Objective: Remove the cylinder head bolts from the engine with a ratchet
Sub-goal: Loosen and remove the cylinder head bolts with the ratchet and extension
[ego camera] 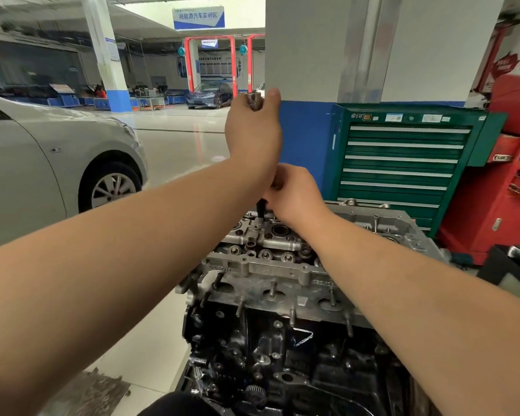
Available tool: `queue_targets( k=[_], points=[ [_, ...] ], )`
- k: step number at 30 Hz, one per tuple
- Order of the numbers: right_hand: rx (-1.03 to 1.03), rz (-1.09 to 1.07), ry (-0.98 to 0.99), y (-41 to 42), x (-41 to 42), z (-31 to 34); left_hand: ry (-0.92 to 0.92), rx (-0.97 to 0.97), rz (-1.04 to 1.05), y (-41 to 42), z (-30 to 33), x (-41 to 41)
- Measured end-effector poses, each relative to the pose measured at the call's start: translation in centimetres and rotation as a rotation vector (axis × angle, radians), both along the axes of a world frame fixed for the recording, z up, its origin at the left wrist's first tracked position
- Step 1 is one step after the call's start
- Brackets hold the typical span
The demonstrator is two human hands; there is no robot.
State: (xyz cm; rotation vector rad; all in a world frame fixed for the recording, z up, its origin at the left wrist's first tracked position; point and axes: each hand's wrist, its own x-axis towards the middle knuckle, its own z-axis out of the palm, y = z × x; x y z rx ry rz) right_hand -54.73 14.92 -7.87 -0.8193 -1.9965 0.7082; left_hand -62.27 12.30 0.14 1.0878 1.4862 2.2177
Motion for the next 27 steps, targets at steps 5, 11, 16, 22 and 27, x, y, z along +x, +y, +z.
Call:
queue_targets(
  k=[5, 11, 16, 22, 27],
  points=[
    [-0.118, -0.018, 0.115, -0.1, 0.2, 0.1, 0.033, -0.172, -0.190, 1.0, 1.8, -0.4],
    [-0.069, 0.016, 0.080, -0.2, -0.6, -0.1, 0.001, -0.226, -0.807, -1.0, 1.9, -5.1],
    [-0.096, 0.054, 0.056, -0.2, -0.3, 0.0, -0.024, -0.091, -0.184, -1.1, 1.3, -2.3],
    [0.123, -0.151, -0.157, -0.6, 0.2, 0.4, -0.035, -0.030, -0.054, 0.3, -0.6, 1.5],
    [0.146, -0.212, -0.277, -0.4, 0.1, 0.8, 0.037, -0.073, 0.082, 1.0, -0.5, 1.9]
  ],
)
